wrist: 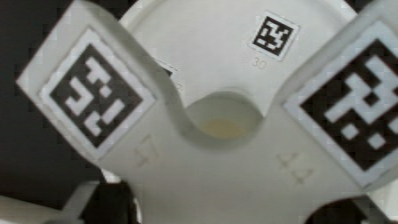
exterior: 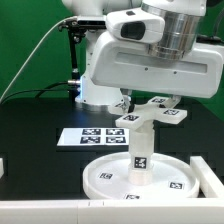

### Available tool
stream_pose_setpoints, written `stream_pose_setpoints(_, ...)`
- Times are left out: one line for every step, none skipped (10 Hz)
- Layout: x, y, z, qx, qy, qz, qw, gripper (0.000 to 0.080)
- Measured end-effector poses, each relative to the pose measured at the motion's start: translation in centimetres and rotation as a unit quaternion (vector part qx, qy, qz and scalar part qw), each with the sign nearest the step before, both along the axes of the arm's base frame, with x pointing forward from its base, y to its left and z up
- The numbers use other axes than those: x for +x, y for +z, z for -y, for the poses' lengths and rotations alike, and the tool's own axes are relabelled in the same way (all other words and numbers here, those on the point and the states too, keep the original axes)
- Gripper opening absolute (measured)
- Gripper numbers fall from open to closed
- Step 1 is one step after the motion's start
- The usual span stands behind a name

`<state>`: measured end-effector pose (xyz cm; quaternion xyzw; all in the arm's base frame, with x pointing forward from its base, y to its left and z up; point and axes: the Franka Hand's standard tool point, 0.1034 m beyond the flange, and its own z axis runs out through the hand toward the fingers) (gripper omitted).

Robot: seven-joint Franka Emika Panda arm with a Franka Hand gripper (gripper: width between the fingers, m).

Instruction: Assemble round table

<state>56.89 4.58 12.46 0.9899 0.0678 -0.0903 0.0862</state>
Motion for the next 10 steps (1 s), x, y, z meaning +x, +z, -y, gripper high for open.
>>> stream_pose_setpoints(-0.4, 0.0, -0.3, -0.005, 0.008, -0.001, 1.000, 0.0452)
stream_pose_setpoints(-1.1, -0.1, -0.5, -0.004, 0.010, -0.005, 1.000, 0.0452)
stream_pose_setpoints(-1.4, -0.1, -0.5, -0.003, 0.010, -0.003, 1.000, 0.0452)
stream_pose_setpoints(-1.2, -0.1, -0.5, -0.001, 0.011, 0.002, 1.000, 0.0452)
stream_pose_setpoints(-1.1, -0.1, -0.5, 0.000, 0.011, 0.005, 1.000, 0.0452)
stream_pose_setpoints(-1.0, -0.1, -0.4, 0.000, 0.012, 0.006, 1.000, 0.0452)
stream_pose_setpoints(-0.8, -0.1, -0.2, 0.000, 0.012, 0.006, 1.000, 0.0452)
stream_pose_setpoints(-0.7, -0.1, 0.0, 0.001, 0.012, 0.006, 1.000, 0.0452)
stream_pose_setpoints(-0.7, -0.1, 0.1, 0.001, 0.011, 0.007, 1.000, 0.0452)
stream_pose_setpoints(-0.7, -0.1, 0.2, 0.001, 0.011, 0.009, 1.000, 0.0452)
